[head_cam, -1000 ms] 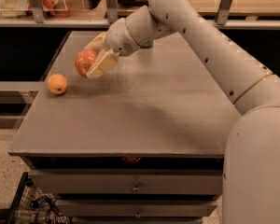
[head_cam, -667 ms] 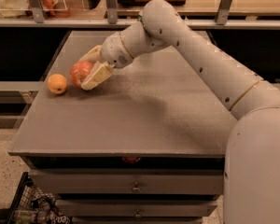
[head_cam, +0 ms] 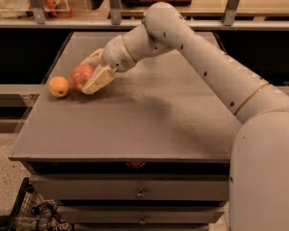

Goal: Move apple near orange

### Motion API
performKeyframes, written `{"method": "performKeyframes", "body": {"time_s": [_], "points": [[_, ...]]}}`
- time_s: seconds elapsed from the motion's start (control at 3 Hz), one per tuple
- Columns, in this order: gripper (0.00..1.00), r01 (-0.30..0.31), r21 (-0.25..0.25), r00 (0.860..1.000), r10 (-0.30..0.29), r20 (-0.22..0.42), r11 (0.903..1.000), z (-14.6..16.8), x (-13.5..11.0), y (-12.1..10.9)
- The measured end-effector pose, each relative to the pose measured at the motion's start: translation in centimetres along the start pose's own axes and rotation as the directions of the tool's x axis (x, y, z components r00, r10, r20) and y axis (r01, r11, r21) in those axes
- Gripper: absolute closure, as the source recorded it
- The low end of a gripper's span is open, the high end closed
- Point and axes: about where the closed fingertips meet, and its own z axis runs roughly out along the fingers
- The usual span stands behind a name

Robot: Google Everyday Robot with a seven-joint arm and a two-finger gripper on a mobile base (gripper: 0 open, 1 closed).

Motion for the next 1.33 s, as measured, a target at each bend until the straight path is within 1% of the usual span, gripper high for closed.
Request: {"method": "performKeyframes", "body": {"time_s": [1.0,1.33], "points": [[0.12,-0.009,-0.025,1.0,0.009,0.024,0.9997,0.85,0.06,0.15],[0.0,-0.01,-0.03,1.0,0.011,0.028,0.9995,0.96,0.1,0.17]]}}
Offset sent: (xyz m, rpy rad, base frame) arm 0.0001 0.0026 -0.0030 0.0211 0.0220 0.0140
